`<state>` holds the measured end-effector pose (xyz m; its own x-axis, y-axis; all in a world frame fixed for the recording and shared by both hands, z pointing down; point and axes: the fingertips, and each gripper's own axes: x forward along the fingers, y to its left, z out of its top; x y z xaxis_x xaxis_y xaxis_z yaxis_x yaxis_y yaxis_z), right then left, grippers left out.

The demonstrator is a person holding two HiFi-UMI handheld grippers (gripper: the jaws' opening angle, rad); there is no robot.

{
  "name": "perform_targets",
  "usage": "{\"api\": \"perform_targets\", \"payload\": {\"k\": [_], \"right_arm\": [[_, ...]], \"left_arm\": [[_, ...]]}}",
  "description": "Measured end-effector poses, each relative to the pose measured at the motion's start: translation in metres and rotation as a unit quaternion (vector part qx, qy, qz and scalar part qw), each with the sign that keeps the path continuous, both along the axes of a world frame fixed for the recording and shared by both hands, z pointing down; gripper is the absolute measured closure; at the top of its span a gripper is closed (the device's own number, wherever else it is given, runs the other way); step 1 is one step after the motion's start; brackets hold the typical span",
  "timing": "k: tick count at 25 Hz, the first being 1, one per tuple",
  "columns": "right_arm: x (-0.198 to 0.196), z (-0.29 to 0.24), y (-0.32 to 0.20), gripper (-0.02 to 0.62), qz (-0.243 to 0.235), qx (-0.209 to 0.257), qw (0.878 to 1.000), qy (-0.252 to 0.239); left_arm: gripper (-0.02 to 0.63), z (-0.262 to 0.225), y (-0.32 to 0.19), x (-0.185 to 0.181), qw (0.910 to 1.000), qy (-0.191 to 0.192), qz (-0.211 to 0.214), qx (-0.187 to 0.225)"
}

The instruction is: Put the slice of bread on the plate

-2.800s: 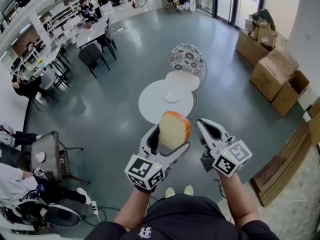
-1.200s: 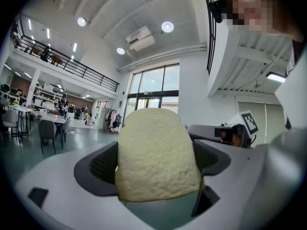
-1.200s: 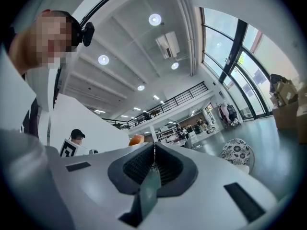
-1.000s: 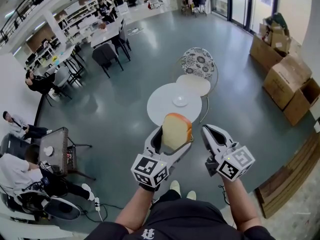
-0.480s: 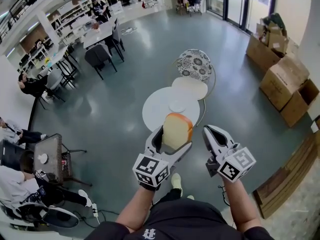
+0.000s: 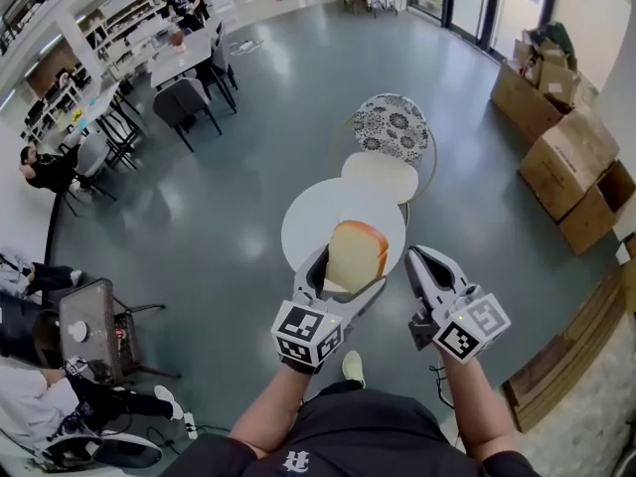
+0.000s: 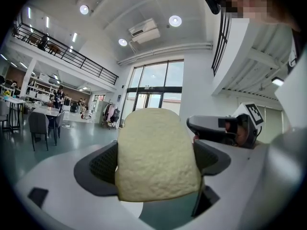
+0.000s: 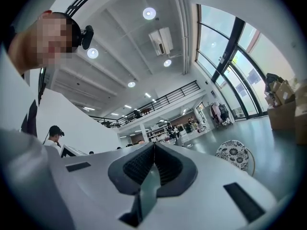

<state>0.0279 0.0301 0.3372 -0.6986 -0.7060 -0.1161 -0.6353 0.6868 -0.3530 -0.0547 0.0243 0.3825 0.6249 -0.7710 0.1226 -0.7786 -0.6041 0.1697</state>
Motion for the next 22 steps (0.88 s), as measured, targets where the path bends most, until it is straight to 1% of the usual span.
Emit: {"api": "perform_targets", "payload": {"k": [7, 13, 18, 22], "right_arm": [[-0.018, 0.009, -0.052, 0.589, 0.017, -0.006, 1.0, -0.002], [-0.02, 0.017, -0.089, 0.589, 0.026, -0.017, 1.0, -0.003], [-0.022, 0.024, -0.123, 0.589, 0.018, -0.023, 1.0, -0.005], [-0.023, 0.034, -0.157, 0.589, 0.005, -0.029, 1.0, -0.01]], "left_arm": [[0.11, 0.025, -0.059, -0.015, 0.9998, -0.005, 0.013, -0.014], [0.11, 0.045, -0.096, -0.019, 0.9993, -0.012, 0.015, -0.032], [0.11, 0.06, -0.128, -0.02, 0.9989, -0.018, 0.009, -0.043], [0.11, 0.077, -0.156, -0.02, 0.9983, -0.03, 0.0, -0.051]]}}
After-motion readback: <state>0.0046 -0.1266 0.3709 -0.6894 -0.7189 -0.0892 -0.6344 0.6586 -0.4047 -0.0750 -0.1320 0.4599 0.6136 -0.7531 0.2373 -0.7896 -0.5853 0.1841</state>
